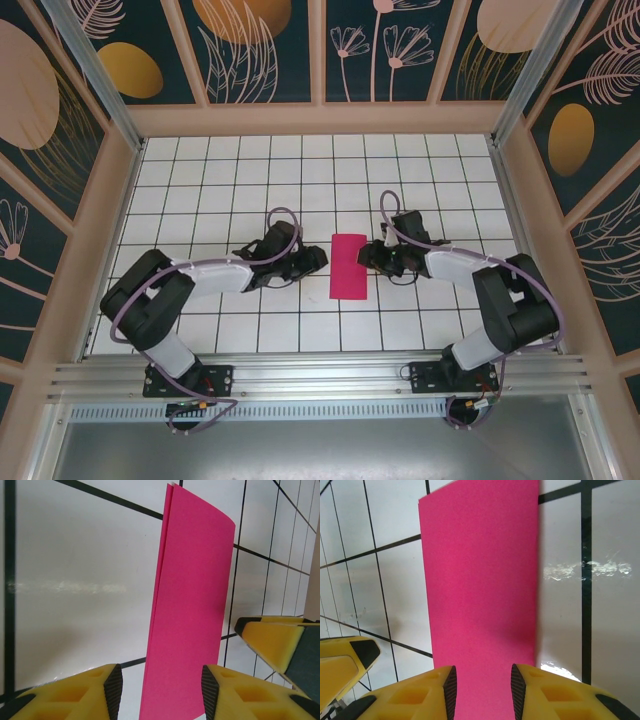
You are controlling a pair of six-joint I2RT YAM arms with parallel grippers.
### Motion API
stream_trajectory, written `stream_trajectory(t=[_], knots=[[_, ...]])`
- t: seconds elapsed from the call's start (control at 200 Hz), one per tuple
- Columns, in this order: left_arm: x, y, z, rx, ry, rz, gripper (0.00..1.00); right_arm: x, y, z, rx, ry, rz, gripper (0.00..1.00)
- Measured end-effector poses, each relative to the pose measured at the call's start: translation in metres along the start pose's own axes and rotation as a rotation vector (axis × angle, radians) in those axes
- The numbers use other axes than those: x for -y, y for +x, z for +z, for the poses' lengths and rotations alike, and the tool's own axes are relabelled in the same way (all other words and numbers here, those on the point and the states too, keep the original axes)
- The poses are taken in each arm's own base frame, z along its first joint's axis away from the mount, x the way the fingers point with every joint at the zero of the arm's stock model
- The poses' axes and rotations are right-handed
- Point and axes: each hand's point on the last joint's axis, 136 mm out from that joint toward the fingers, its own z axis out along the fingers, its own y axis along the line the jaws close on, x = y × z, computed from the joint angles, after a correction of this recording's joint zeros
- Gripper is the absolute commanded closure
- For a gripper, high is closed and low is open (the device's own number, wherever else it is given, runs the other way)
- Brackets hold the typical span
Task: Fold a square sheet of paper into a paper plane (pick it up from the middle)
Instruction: Fold the triangle a second time at the center of the table.
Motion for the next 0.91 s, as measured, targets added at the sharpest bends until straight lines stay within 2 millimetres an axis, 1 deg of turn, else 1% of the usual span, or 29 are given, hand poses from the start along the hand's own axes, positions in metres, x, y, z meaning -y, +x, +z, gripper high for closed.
stream_trajectory(t=[0.18,0.325,0.415,0.616,0.906], knots=[[0.014,-0.007,0.002,0.012,0.03,0.008,0.51,0.006,-0.001,0.002,0.0,0.015,0.015,0.64],[0.017,-0.009,0.004,0.011,0.034,0.01,0.51,0.01,0.0,0.002,-0.001,0.009,0.026,0.64],[0.019,-0.01,0.008,0.006,0.034,0.01,0.51,0.007,0.002,0.002,-0.009,-0.007,0.027,0.63],[0.023,-0.011,0.009,-0.002,0.042,0.011,0.51,0.001,0.002,0.002,-0.01,-0.044,0.028,0.63],[0.016,-0.008,0.016,-0.021,0.024,0.004,0.51,0.009,0.009,0.006,-0.029,-0.029,0.043,0.63]])
